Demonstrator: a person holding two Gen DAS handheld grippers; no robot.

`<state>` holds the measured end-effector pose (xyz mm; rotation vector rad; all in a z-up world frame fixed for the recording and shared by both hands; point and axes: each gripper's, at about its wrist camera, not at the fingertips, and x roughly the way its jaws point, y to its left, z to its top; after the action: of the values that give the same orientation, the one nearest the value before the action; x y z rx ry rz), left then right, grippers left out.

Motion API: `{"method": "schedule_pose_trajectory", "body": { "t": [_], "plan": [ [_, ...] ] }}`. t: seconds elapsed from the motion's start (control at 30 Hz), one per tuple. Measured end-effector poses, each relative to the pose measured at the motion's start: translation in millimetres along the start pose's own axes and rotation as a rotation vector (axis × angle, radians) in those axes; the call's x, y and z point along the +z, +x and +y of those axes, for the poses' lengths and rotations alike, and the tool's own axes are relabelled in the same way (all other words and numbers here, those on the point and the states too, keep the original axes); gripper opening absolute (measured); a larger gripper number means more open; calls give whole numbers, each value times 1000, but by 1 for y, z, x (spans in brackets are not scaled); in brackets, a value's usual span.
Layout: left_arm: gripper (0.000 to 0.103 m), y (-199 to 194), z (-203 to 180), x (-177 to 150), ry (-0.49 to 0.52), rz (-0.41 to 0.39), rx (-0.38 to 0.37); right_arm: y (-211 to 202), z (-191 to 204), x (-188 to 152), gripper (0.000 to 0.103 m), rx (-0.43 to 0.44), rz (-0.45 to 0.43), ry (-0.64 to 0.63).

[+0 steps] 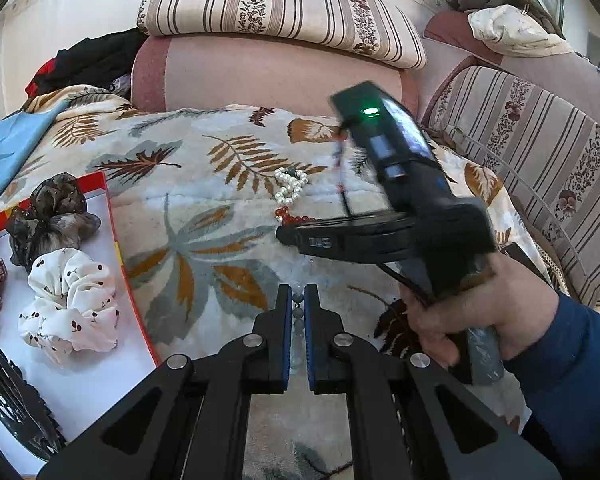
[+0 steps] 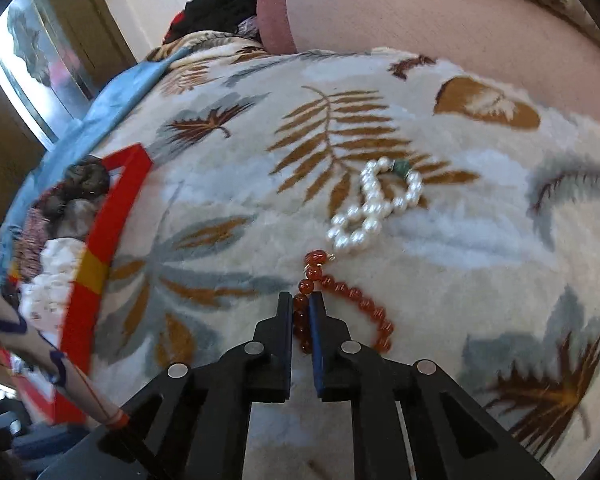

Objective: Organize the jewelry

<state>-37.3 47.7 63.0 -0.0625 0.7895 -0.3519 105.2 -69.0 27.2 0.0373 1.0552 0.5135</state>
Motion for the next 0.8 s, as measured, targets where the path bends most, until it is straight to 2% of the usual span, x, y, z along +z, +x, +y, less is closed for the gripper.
{"method": "schedule_pose_trajectory", "body": {
  "t": [0.13, 0.27, 0.5, 0.8],
  "plan": [
    [5, -3, 0, 0, -1, -11, -4, -26, -15, -19, 8, 187, -37, 149],
    [5, -8, -2, 0, 3, -34, -7, -71, -22, -39, 8, 303, -139, 238],
    [5, -18, -5, 2, 11, -76, -13, -137, -21, -61, 8, 365, -288, 288],
    [5, -28, -10, 6, 40, -121, -19, -149, -22, -75, 8, 340, -320, 295]
  ]
}}
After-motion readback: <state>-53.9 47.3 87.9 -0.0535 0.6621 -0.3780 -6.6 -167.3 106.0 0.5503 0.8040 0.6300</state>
